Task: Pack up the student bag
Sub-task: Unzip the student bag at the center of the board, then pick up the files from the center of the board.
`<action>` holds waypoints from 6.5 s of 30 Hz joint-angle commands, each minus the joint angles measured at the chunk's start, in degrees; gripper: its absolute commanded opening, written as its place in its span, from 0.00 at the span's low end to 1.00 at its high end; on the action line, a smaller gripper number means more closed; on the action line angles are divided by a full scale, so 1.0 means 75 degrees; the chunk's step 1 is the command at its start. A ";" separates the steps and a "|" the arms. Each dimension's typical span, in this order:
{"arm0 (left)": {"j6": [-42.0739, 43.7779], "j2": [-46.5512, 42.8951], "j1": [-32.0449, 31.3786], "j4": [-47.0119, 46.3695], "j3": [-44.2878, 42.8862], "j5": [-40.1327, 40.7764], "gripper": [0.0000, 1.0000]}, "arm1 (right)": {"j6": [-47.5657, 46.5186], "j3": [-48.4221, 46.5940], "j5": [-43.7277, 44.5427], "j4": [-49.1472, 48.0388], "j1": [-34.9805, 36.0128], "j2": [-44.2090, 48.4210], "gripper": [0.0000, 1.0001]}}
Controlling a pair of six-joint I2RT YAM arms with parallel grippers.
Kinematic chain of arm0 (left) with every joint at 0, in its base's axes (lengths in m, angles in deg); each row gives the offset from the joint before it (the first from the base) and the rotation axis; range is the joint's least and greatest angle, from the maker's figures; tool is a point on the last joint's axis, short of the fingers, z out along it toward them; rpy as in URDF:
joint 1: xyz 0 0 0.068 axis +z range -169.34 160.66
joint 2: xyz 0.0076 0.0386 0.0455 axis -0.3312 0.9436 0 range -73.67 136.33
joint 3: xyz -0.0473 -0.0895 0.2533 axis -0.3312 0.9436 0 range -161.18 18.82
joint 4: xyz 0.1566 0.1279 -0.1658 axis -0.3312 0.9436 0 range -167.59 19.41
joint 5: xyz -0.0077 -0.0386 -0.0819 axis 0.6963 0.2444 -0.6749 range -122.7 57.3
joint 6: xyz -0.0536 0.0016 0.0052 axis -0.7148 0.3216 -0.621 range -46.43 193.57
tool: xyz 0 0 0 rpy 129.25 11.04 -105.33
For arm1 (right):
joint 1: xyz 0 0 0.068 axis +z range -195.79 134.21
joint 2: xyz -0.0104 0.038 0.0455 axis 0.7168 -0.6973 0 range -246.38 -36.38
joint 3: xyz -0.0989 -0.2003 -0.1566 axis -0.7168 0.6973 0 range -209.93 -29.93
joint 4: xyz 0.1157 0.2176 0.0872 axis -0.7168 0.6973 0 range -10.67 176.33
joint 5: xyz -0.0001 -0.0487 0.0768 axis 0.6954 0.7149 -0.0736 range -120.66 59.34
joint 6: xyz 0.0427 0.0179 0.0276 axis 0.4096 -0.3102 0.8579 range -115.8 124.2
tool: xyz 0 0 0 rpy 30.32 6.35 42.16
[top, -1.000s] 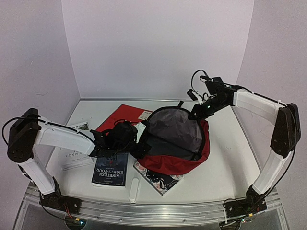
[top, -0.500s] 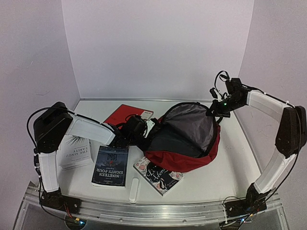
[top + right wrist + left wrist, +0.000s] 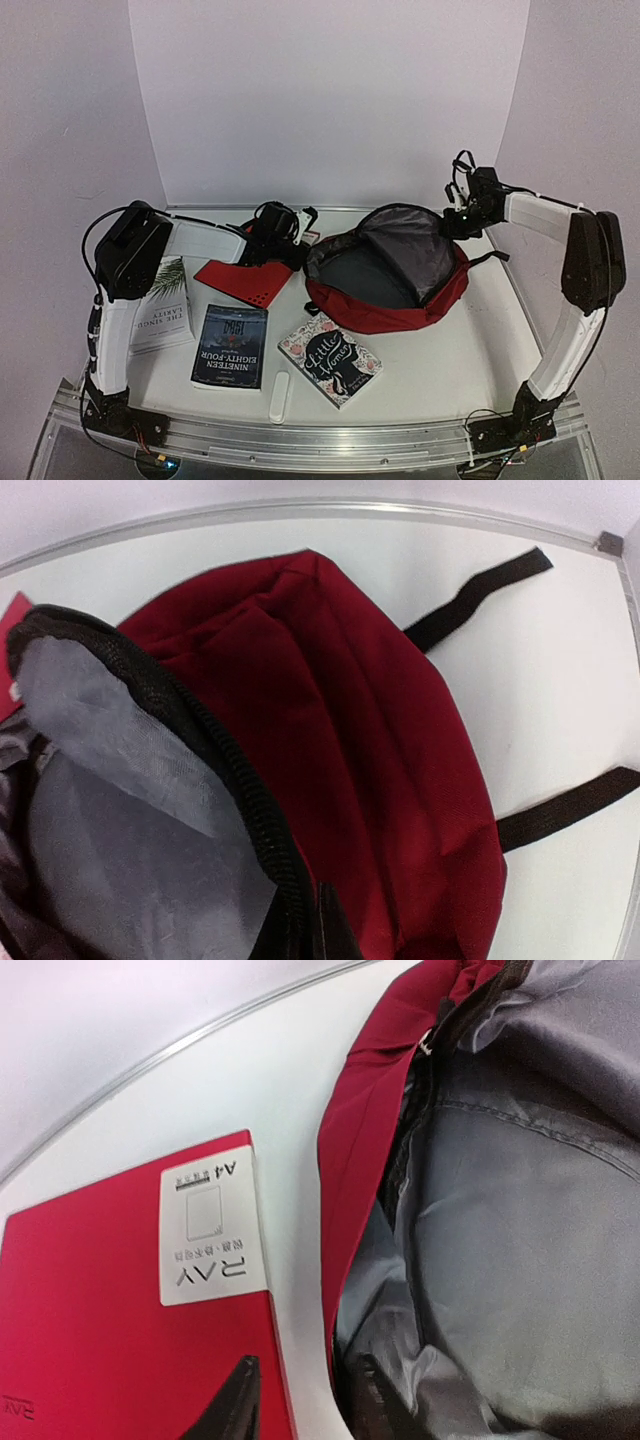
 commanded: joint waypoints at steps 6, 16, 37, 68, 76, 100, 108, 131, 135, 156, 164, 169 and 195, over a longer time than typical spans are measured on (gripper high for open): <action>-0.0797 -0.1107 -0.0293 0.0134 0.0599 -0.0867 0.55 | -0.0056 0.0667 0.1738 -0.0675 -0.0152 -0.0721 0.03; -0.1388 -0.1698 -0.0282 0.0074 0.1156 -0.1086 0.64 | -0.0126 0.0546 0.0618 -0.0710 -0.0142 -0.0807 0.56; -0.1996 -0.2097 -0.0211 0.0322 0.1499 -0.1074 0.79 | -0.1873 -0.2802 -0.1151 0.0567 0.0879 -0.2124 0.97; -0.7245 -0.5530 0.0246 0.0757 0.4971 0.0800 0.81 | -0.0219 -0.3542 -0.1117 0.0488 0.0739 -0.1635 0.86; -0.9091 -0.5990 0.0269 -0.0450 0.6229 0.0870 0.72 | 0.0202 -0.3595 -0.1783 0.0375 0.2221 -0.1561 0.85; -1.0660 -0.3725 0.1278 -0.4292 0.7308 -0.1160 0.51 | 0.0576 -0.5111 -0.1119 -0.0638 0.4509 -0.4418 0.67; -1.1114 -0.2735 0.1448 -0.5499 0.7324 -0.1594 0.48 | 0.0644 -0.5068 -0.1081 -0.0860 0.4551 -0.4857 0.64; -1.1840 -0.0668 0.1668 -0.8216 0.7038 -0.1941 0.33 | 0.0486 -0.5197 -0.0906 -0.1010 0.5016 -0.5782 0.60; -1.1828 -0.0521 0.1736 -0.8149 0.6839 -0.2004 0.33 | 0.0486 -0.5173 -0.0919 -0.1015 0.5029 -0.5829 0.60; -1.1014 0.0043 0.1963 -0.4952 0.4534 -0.2306 0.31 | 0.0404 -0.4869 -0.0914 -0.1011 0.5113 -0.5682 0.60; -1.0966 0.0376 0.2144 -0.4626 0.3951 -0.2397 0.16 | 0.0317 -0.4567 -0.0824 -0.1017 0.5118 -0.5195 0.61; -1.0776 0.0224 0.2252 -0.5008 0.3850 -0.2494 0.00 | 0.0325 -0.4370 -0.0838 -0.1014 0.5087 -0.4728 0.65; -1.0558 -0.5420 0.1930 -0.2159 0.6170 -0.2223 0.00 | -0.1400 -0.3741 -0.0691 -0.0369 0.4523 -0.3089 0.98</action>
